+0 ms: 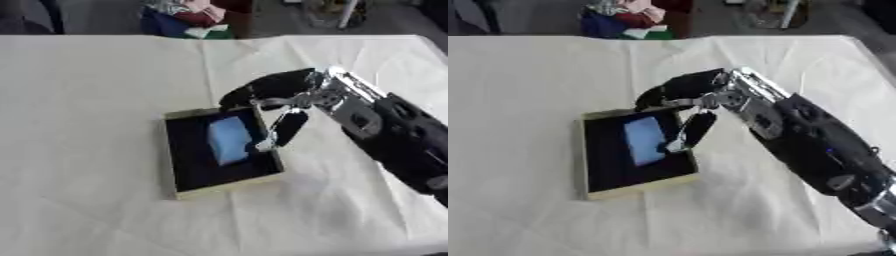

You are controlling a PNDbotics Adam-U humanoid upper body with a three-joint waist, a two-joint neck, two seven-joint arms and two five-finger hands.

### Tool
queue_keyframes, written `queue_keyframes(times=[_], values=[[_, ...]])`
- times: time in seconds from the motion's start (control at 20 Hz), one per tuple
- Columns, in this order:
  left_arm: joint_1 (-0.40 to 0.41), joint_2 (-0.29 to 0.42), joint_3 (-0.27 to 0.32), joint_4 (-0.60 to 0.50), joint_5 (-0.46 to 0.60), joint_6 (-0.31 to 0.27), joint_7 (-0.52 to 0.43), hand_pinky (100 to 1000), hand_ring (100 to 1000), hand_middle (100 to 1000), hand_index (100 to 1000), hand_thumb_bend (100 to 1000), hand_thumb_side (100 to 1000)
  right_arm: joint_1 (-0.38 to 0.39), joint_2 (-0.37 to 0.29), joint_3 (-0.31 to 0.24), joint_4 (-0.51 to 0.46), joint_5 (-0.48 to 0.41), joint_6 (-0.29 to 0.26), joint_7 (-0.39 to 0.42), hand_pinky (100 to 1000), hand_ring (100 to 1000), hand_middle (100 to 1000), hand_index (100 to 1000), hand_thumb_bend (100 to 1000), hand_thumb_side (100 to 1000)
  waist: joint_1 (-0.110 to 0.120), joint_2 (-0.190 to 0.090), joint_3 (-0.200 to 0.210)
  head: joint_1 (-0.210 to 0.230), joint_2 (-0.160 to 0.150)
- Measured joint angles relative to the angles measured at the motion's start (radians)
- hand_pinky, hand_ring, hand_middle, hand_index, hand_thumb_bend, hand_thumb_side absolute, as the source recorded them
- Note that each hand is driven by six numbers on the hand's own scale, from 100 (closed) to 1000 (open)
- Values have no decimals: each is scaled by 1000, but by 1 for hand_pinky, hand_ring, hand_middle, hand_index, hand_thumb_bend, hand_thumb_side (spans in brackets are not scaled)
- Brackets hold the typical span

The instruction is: Pick up objects on the table and place them in the box.

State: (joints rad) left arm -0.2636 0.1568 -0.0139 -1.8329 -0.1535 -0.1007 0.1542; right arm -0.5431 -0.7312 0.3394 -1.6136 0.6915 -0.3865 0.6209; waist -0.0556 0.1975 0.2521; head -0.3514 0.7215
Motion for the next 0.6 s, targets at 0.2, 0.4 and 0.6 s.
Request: queue_keyframes(times=[0.2,0.4,0.6], values=[[0,0,0,0,0,0,0,740,548,550,679,407,683,14,-6,-10,-18,11,11,-62,930,922,973,1000,326,666,0,-1,-9,6,0],[1,0,1,0,-1,0,1,740,548,550,679,407,683,44,-46,-54,-41,-45,54,-142,875,879,922,999,240,654,4,-6,-22,18,3],[8,0,6,0,-5,1,3,740,548,550,679,408,684,86,-93,-127,-83,-199,120,-222,821,840,871,987,168,634,7,-9,-45,35,7]])
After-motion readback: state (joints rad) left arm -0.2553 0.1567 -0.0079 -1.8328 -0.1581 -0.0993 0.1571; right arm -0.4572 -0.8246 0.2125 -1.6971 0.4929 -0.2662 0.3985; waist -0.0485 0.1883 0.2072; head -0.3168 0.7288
